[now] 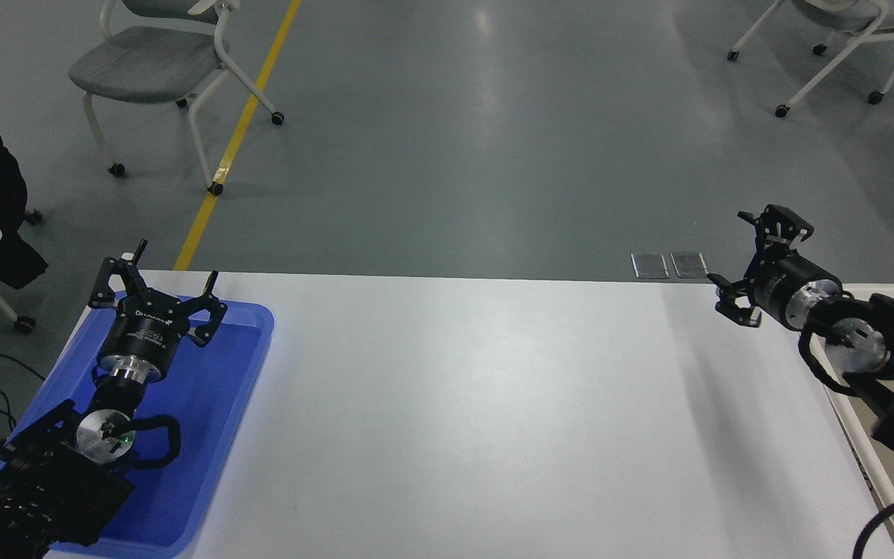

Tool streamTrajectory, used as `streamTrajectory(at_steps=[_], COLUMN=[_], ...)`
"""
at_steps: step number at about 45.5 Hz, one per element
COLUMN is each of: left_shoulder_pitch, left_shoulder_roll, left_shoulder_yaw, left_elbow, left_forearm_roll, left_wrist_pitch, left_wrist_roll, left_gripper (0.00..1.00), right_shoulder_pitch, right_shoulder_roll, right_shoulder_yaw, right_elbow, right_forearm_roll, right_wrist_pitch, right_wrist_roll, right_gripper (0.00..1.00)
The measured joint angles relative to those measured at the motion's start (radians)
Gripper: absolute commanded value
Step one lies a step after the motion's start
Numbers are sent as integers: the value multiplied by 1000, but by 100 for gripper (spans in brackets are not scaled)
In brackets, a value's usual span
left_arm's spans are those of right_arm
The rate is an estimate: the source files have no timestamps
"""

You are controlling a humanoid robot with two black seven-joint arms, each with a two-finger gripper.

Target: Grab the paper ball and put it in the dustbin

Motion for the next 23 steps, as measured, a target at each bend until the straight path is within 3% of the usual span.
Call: streamTrajectory(at_steps=[23], left_shoulder_pitch=[0], left_shoulder_roll=[0], left_shoulder_yaw=[0], left_elbow=[0], left_forearm_roll=[0], left_wrist_pitch=[0], left_wrist_roll=[0], left_gripper=[100], right_shoulder_pitch=[-155], right_shoulder_roll=[60], right_shoulder_yaw=[119], right_elbow=[-4], right_forearm_roll=[95], right_wrist_pitch=[178], right_wrist_roll=[3], right_gripper=[100])
